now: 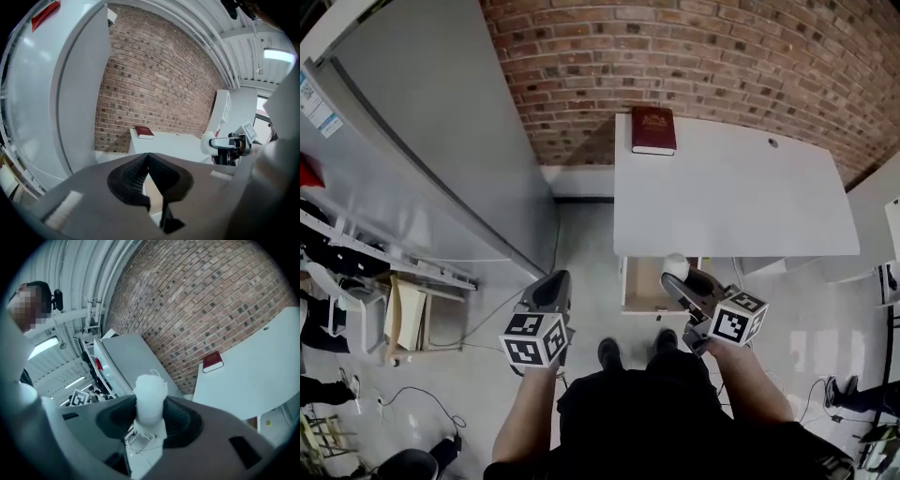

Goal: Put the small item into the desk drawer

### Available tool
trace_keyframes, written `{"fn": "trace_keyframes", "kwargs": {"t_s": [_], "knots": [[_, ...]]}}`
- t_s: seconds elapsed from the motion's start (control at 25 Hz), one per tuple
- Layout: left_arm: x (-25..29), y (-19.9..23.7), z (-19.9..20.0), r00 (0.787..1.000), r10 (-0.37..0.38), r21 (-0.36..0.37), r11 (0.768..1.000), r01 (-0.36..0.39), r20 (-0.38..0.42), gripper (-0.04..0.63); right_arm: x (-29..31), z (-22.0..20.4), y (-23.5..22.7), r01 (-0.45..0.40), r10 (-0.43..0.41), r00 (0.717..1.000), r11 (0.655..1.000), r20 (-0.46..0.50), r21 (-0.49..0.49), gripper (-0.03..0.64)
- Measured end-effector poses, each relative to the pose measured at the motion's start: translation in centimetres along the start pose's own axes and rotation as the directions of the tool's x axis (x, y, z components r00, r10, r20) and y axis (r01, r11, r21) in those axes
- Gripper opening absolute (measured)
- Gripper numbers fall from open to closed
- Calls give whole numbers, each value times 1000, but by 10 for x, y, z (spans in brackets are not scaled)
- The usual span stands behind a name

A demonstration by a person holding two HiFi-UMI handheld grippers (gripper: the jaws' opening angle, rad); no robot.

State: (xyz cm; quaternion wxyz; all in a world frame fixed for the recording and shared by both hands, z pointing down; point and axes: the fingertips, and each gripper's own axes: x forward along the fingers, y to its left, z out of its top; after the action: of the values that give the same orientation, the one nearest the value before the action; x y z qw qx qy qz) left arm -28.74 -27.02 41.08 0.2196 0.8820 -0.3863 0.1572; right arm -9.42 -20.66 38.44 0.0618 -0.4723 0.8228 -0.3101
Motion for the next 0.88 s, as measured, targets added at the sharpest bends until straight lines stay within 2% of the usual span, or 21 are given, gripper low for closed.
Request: {"fn": "trace_keyframes", "kwargs": {"t_s": [0.4,0.52,0.88], "knots": [[45,-47,-5,990,-129,26,991,131,-64,12,-54,1,-37,138,-141,988,989,57,46,161],[58,-61,-14,986,-139,33,989,143,-95,12,-64,-10,-52,157,-160,987,985,35,76,163],[99,-92,-59,961,-190,13,980,197,-200,12,-72,-41,-89,198,-195,980,977,-42,80,161]]}}
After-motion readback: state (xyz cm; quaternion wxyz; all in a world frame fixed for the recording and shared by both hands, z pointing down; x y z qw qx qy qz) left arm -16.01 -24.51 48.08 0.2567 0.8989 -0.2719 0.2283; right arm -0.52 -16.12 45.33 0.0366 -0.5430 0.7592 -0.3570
